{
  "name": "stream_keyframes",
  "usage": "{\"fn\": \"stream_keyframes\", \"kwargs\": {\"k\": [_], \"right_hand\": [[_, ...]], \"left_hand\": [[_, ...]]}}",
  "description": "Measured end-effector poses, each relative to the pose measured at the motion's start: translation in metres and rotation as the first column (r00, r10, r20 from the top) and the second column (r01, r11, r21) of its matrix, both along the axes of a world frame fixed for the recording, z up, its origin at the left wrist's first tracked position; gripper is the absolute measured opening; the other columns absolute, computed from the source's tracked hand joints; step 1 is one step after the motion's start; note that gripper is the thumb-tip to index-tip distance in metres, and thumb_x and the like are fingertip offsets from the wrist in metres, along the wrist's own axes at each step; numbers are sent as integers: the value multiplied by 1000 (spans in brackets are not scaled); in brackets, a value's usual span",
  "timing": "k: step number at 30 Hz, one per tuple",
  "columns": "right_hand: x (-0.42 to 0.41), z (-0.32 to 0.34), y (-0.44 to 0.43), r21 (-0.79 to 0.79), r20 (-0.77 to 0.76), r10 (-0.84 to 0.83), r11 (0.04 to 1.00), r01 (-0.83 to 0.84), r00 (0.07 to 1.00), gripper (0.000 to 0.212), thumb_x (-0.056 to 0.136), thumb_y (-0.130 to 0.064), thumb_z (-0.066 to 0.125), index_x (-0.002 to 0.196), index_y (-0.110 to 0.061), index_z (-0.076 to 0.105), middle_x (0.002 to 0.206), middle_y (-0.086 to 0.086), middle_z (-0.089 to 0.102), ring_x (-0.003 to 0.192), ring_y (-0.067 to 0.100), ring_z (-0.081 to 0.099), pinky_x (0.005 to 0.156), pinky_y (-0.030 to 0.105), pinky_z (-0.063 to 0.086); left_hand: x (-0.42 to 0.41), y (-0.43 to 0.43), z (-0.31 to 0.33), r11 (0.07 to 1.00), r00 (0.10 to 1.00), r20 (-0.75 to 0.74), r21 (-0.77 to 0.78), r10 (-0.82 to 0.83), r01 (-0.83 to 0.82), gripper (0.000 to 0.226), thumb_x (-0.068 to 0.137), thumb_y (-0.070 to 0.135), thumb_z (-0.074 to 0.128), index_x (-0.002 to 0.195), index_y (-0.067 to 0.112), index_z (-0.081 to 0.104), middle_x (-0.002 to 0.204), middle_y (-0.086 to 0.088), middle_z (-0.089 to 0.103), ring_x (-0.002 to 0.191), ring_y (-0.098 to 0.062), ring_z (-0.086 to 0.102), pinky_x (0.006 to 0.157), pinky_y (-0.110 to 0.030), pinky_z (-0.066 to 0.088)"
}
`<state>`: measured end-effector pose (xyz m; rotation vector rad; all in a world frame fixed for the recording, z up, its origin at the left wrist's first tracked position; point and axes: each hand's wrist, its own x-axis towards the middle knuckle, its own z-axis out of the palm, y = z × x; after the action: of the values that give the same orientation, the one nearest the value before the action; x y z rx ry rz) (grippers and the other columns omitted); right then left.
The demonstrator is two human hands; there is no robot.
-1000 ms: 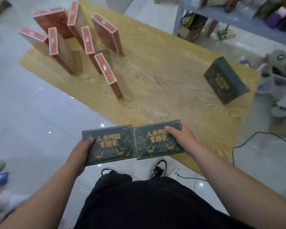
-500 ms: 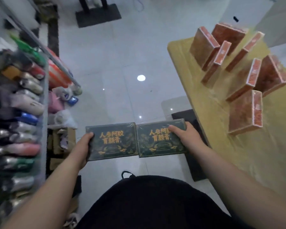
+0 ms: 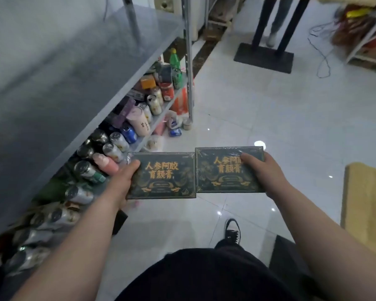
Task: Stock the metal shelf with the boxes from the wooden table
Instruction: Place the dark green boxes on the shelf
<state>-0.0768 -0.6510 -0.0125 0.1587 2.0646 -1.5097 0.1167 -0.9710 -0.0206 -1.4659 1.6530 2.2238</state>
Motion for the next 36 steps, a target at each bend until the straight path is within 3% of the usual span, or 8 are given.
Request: {"fn": "stream_keyframes", "kwargs": {"k": [5, 9, 13, 18, 23, 28, 32, 36], "right_hand": [[-103, 48, -66, -86, -88, 239, 965, -246, 967, 55, 73, -54, 79, 117, -25, 64, 104, 2, 77, 84, 23, 77, 66, 42, 63], [-151, 103, -136, -148, -220, 417, 879, -453, 882, 40, 83, -44, 77, 115, -25, 62, 102, 2, 77, 81, 21, 77, 66, 38, 63], [-159, 163, -206, -190, -337, 539, 765, -616, 772, 33, 83, -42, 78, 107, -28, 61, 102, 4, 76, 84, 23, 77, 75, 42, 64], [-138, 235, -281, -213, -435, 631, 622, -754, 643, 67, 73, -59, 80, 123, -22, 56, 104, 7, 75, 79, 26, 77, 70, 43, 63], [-116, 301, -348, -286, -536, 599, 534, -796, 595, 40, 83, -41, 79, 113, -20, 63, 100, 8, 77, 79, 26, 77, 71, 44, 63], [-110, 352, -410, -295, -628, 532, 514, -806, 569, 41, 80, -45, 80, 113, -28, 63, 101, 2, 77, 83, 23, 77, 79, 46, 63], [-117, 373, -452, -273, -712, 441, 544, -794, 547, 63, 73, -55, 81, 128, -30, 59, 102, -8, 76, 87, 14, 75, 85, 38, 61], [-128, 373, -481, -319, -744, 350, 561, -764, 569, 42, 88, -34, 76, 124, -20, 57, 104, -6, 72, 76, 3, 73, 59, 16, 55]], "left_hand": [[-27, 0, 48, 956, 956, -156, -119, 250, -269, 34, 86, 35, 75, 116, 26, 61, 103, -10, 76, 87, -30, 74, 87, -58, 55], [-27, -6, 97, 858, 882, -263, -243, 390, -452, 30, 90, 37, 70, 115, 23, 62, 97, -4, 78, 86, -24, 75, 78, -42, 57], [-4, -13, 151, 720, 774, -384, -307, 504, -622, 55, 73, 48, 80, 117, 21, 62, 102, -10, 76, 95, -33, 73, 92, -55, 54], [33, -26, 219, 541, 645, -512, -358, 567, -761, 22, 91, 34, 69, 109, 23, 64, 97, -6, 77, 83, -23, 74, 84, -43, 55], [63, -60, 282, 416, 574, -591, -396, 567, -819, 26, 88, 37, 72, 109, 25, 64, 98, -4, 77, 97, -29, 72, 100, -53, 50], [70, -110, 320, 334, 554, -668, -442, 497, -833, 27, 82, 46, 75, 105, 35, 66, 104, 2, 76, 102, -25, 71, 101, -55, 48], [52, -153, 333, 303, 560, -696, -470, 450, -829, 49, 68, 59, 78, 111, 41, 64, 107, 10, 75, 103, -18, 70, 101, -50, 49], [16, -194, 336, 323, 552, -711, -449, 435, -833, 44, 82, 46, 76, 120, 34, 56, 103, 16, 68, 93, -5, 65, 80, -30, 51]]}}
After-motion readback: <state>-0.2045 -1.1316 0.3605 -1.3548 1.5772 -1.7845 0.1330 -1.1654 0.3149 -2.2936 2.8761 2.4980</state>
